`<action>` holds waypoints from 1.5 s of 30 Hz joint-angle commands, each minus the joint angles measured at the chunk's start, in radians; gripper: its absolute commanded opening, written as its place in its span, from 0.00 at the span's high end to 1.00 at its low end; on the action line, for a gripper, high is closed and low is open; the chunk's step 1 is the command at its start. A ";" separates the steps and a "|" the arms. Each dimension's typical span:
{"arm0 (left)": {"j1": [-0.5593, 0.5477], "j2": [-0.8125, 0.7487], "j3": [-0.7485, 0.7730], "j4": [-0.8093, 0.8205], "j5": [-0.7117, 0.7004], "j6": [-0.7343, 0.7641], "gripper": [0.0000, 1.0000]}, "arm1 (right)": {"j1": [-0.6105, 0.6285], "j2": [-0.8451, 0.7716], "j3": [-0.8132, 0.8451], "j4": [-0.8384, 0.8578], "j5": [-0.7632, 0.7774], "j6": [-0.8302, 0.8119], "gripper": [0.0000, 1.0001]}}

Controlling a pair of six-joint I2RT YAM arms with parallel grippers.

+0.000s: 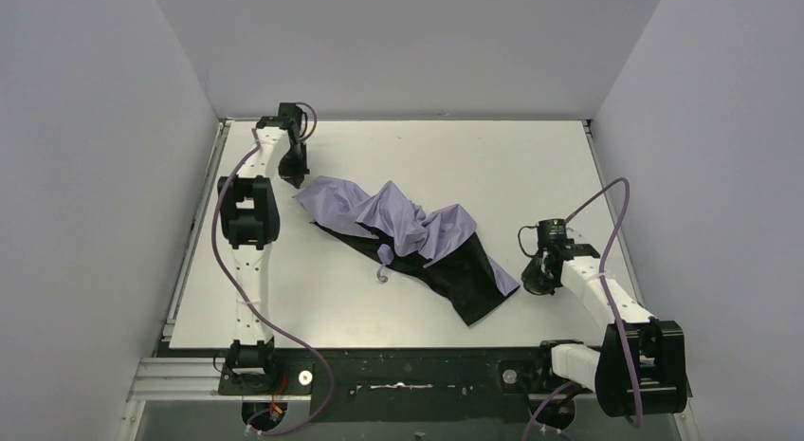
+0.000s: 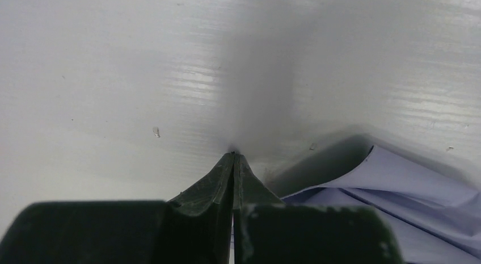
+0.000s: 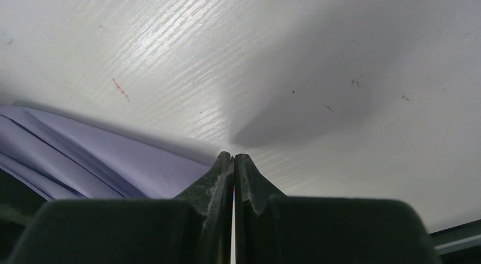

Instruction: Put away the umbrella

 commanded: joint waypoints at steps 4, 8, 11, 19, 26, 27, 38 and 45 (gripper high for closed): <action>-0.033 -0.044 -0.039 -0.018 0.094 0.030 1.00 | 0.000 0.011 -0.022 0.067 -0.047 -0.012 1.00; -0.060 -0.084 -0.126 0.004 0.101 0.031 1.00 | 0.005 0.054 -0.021 0.101 -0.095 -0.025 1.00; -0.072 -0.123 -0.209 0.026 0.115 0.023 1.00 | 0.036 0.075 -0.005 0.102 -0.121 -0.044 1.00; -0.089 -0.251 -0.475 0.134 0.209 -0.020 1.00 | 0.219 0.104 -0.010 0.151 -0.130 0.039 1.00; -0.180 -0.294 -0.551 0.184 0.249 -0.021 1.00 | 0.276 0.169 -0.008 0.267 -0.163 0.083 1.00; -0.196 -0.290 -0.549 0.191 0.256 -0.016 1.00 | 0.279 0.185 0.004 0.275 -0.163 0.077 1.00; -0.328 -0.300 -0.603 0.314 0.400 -0.008 1.00 | 0.325 0.391 0.172 0.344 -0.211 0.038 1.00; -0.399 -0.356 -0.684 0.403 0.462 -0.048 1.00 | 0.393 0.474 0.223 0.416 -0.215 0.090 1.00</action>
